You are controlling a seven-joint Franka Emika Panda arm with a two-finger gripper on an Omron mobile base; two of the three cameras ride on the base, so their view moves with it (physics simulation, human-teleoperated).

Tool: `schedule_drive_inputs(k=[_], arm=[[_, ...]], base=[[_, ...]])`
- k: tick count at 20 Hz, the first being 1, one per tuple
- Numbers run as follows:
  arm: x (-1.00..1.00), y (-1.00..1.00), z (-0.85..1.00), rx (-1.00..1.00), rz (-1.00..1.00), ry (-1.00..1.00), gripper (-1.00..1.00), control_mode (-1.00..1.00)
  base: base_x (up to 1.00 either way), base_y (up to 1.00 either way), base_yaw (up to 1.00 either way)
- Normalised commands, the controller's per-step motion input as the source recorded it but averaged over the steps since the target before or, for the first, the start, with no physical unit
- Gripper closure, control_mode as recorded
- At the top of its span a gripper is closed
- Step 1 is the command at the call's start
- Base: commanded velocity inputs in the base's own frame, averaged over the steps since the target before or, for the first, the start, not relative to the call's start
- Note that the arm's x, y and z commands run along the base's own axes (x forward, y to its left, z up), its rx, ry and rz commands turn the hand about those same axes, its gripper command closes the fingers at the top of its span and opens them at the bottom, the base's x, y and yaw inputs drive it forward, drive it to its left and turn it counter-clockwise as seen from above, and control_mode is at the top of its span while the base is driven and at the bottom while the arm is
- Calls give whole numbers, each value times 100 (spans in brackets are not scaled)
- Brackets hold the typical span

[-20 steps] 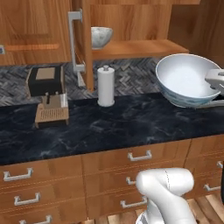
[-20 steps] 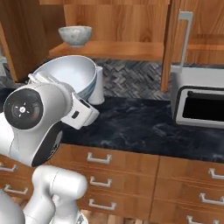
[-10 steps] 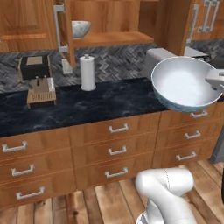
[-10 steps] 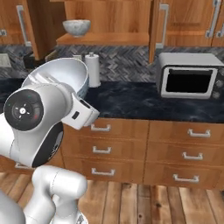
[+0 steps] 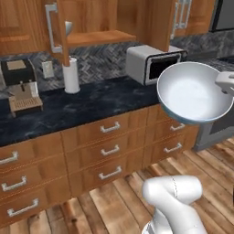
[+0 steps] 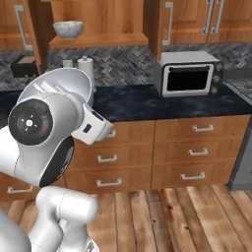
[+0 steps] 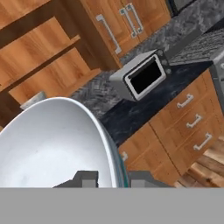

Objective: Pick up the bowls from the cabinet and place each bowl in front of a stool on the dining counter.

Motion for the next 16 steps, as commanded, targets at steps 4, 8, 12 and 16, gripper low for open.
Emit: schedule_drive_inputs(k=[4,8,12,16], arm=[[0,0,0,0,0,0,100,100],[0,0,0,0,0,0,100,100],[0,0,0,0,0,0,100,100],[0,0,0,0,0,0,100,100]], base=[[-37,61,-47],[-40,63,-57],[-59,61,-60],[-66,54,-61]])
